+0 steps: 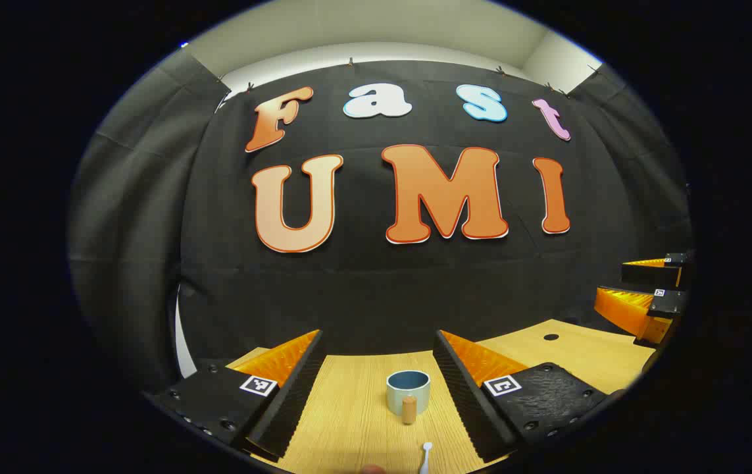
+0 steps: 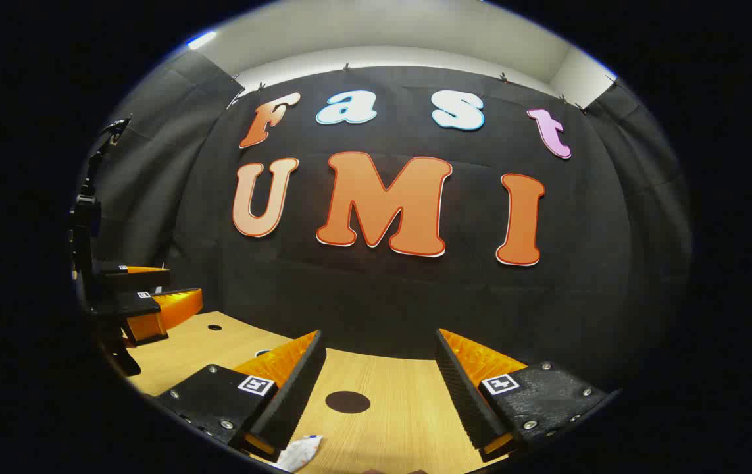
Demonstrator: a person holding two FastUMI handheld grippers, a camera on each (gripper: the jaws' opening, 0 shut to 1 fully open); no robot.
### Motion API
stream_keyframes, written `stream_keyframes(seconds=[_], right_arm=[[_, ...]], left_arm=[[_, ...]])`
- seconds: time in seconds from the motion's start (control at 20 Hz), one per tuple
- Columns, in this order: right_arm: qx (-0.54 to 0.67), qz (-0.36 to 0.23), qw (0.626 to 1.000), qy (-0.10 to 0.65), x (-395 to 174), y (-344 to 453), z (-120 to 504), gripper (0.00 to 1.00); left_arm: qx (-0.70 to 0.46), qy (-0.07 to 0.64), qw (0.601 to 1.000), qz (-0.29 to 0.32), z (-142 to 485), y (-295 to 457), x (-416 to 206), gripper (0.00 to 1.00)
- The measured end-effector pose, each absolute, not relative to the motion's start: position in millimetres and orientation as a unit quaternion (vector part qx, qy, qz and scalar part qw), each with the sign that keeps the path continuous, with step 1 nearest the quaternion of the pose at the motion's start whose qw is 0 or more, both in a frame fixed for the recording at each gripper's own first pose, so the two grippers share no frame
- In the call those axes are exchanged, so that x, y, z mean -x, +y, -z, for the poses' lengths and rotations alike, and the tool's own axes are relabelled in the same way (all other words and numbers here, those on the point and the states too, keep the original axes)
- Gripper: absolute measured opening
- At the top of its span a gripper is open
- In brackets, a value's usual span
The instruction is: Put the toothbrush and toothpaste on the desktop into the cup, then pick up the cup and place it on the coaster on the desktop.
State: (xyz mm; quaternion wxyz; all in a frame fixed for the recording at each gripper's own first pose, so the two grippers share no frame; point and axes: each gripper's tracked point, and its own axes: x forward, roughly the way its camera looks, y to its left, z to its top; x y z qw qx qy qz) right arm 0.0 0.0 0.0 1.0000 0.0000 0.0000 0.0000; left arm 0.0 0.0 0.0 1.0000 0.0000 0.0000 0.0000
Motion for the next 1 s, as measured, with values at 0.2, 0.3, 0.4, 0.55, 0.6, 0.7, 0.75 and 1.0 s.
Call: stream_keyframes(seconds=[0.2, 0.3, 0.4, 0.55, 0.6, 0.7, 0.75, 1.0], right_arm=[[-0.013, -0.012, 1.000, 0.009, 2.0, 6.4, 5.6, 0.98], [-0.012, -0.012, 1.000, 0.017, 1.9, 4.3, 9.3, 0.98], [-0.012, -0.012, 1.000, 0.021, 1.4, 2.2, 9.6, 0.99], [-0.018, -0.015, 0.999, 0.030, 2.3, 0.9, 10.6, 0.98], [-0.022, -0.014, 0.999, 0.031, 2.8, 0.1, 10.6, 0.98], [-0.025, -0.014, 0.999, 0.037, 3.1, -0.1, 13.6, 0.98], [-0.025, -0.018, 0.999, 0.041, 3.3, 2.6, 17.9, 0.98], [-0.034, -0.033, 0.996, 0.078, 7.5, 15.9, 46.6, 0.99]], left_arm=[[0.007, 0.008, 1.000, 0.012, 4.3, -8.7, 0.8, 0.98], [0.001, 0.014, 1.000, 0.016, 6.0, -8.6, 2.4, 1.00], [-0.003, 0.014, 1.000, 0.016, 3.5, -9.0, 0.2, 0.97], [0.001, 0.015, 1.000, 0.020, 3.4, -9.6, 0.2, 0.97], [0.002, 0.014, 1.000, 0.020, 2.1, -9.7, 0.5, 0.97], [0.003, 0.014, 1.000, 0.017, 2.4, -8.6, 0.6, 0.97], [0.002, 0.017, 1.000, 0.017, 4.8, -8.9, -0.2, 0.97], [0.007, 0.053, 0.998, 0.020, 19.4, -9.7, 6.5, 1.00]])
